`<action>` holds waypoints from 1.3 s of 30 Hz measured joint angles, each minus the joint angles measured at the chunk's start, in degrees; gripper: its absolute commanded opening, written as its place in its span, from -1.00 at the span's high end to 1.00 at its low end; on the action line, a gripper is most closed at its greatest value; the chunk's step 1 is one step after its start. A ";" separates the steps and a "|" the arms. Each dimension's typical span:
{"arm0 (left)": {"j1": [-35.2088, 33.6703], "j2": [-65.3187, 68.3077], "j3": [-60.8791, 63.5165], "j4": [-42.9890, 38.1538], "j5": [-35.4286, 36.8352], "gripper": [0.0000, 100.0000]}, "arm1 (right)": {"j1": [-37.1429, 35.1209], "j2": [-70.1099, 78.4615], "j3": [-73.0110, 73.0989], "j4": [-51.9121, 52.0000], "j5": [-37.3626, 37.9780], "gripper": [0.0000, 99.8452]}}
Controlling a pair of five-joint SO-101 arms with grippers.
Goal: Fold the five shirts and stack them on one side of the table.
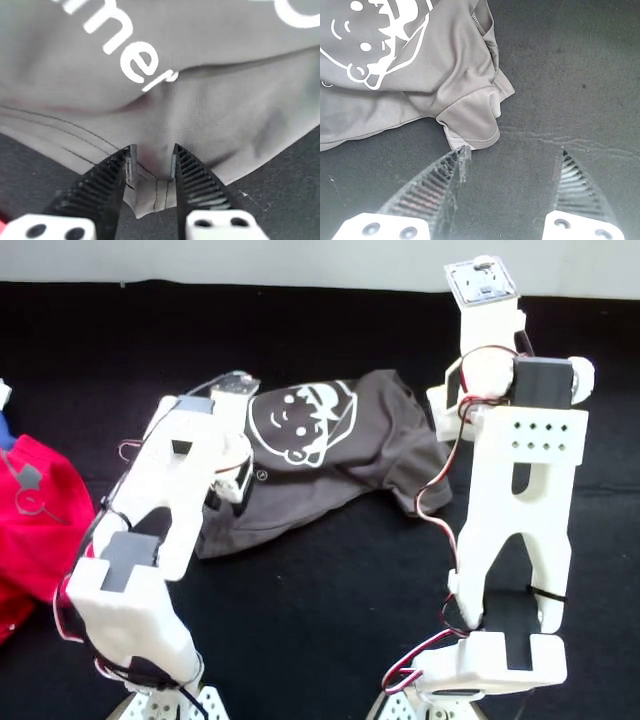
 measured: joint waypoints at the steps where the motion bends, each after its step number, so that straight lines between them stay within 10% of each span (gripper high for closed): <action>1: 0.00 0.35 0.00 1.67 0.00 0.74 | 0.00 0.00 0.00 0.00 0.00 0.47; 14: 1.76 1.05 0.62 21.27 -2.90 0.74 | 0.00 0.00 0.00 0.00 0.00 0.47; 39: -0.79 -22.15 13.80 20.48 -11.08 0.61 | 0.00 0.00 0.00 0.00 0.00 0.47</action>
